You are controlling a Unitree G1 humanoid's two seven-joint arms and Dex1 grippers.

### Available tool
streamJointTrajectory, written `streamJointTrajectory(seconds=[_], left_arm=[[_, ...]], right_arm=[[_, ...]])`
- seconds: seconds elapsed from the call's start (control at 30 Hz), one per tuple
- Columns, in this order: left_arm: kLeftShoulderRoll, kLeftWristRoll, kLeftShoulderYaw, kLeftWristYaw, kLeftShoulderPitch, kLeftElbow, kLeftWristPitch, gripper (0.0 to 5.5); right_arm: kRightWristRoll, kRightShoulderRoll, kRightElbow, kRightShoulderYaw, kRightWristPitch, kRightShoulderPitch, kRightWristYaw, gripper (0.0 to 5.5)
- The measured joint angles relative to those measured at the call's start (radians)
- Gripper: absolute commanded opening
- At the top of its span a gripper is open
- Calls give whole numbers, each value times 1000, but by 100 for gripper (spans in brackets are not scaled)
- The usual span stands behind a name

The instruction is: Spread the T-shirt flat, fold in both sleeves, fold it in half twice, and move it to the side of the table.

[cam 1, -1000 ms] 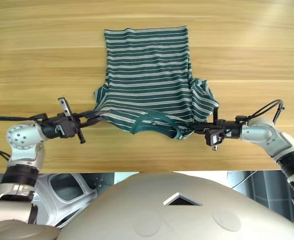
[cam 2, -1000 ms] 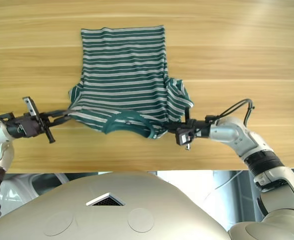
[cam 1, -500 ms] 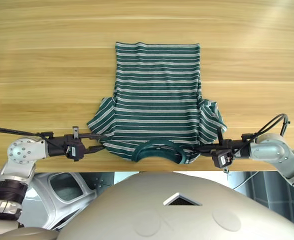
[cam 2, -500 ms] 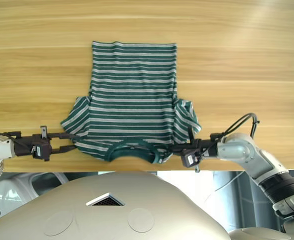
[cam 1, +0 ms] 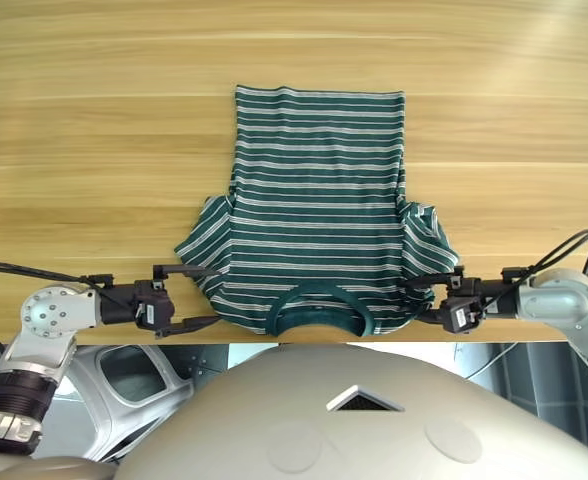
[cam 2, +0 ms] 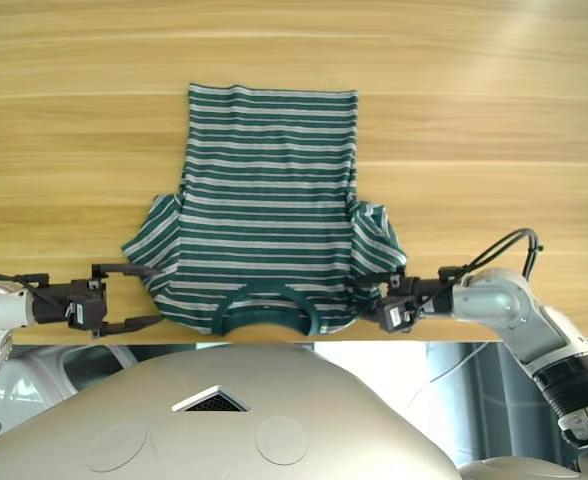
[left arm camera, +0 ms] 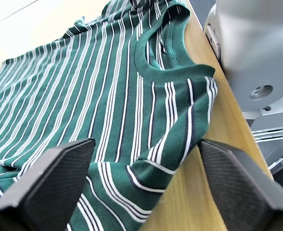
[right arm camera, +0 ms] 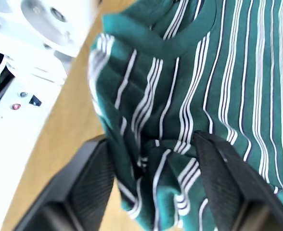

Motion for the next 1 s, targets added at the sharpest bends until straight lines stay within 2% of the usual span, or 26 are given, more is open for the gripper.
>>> streamJointTrajectory(seconds=[0.17, 0.27, 0.4, 0.57, 0.67, 1.0], left_arm=[[20, -215, 55, -63, 6, -58, -15, 540], [21, -323, 121, -101, -8, -71, -2, 540], [22, -130, 189, -41, -86, 121, -15, 540], [46, 259, 213, 158, -159, 275, -14, 540], [56, 371, 218, 237, -150, 256, -17, 540], [64, 483, 157, 355, -175, 176, -21, 540]], right_arm=[[216, -57, 2, -133, -88, 48, 43, 416], [267, -56, 54, -185, -98, 44, 68, 468], [351, -43, 71, -252, -123, 60, 96, 536], [424, -4, 56, -295, -142, 90, 138, 536], [443, 13, 45, -308, -142, 90, 165, 536], [467, 69, -8, -330, -129, 113, 237, 536]])
